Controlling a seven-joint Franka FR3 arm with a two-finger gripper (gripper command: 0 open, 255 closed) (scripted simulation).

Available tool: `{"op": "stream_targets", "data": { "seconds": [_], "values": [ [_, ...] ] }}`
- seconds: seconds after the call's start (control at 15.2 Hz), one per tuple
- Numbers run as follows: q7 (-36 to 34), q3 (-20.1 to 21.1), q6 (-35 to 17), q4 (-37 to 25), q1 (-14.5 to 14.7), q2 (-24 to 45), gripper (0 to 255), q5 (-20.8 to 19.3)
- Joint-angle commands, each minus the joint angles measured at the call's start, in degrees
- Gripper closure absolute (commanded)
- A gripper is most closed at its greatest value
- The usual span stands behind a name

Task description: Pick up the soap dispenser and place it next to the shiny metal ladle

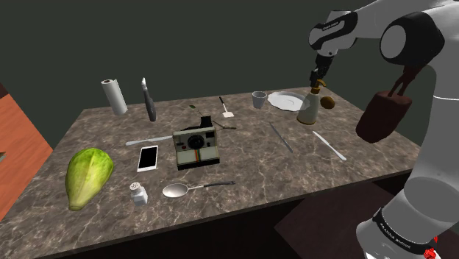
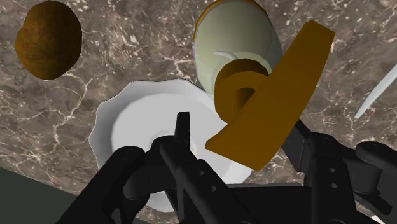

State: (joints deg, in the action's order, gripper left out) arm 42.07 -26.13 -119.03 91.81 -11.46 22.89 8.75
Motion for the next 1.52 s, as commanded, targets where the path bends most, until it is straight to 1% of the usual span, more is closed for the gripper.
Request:
{"op": "stream_targets", "data": {
  "seconds": [0.0,0.53,1.45],
  "values": [
    [0.0,0.0,0.0,0.0,0.0,0.0,255,0.0],
    [0.0,0.0,0.0,0.0,0.0,0.0,255,0.0],
    [-0.6,-0.6,10.1,-8.7,-0.3,-1.6,255,-1.0]
  ]
}}
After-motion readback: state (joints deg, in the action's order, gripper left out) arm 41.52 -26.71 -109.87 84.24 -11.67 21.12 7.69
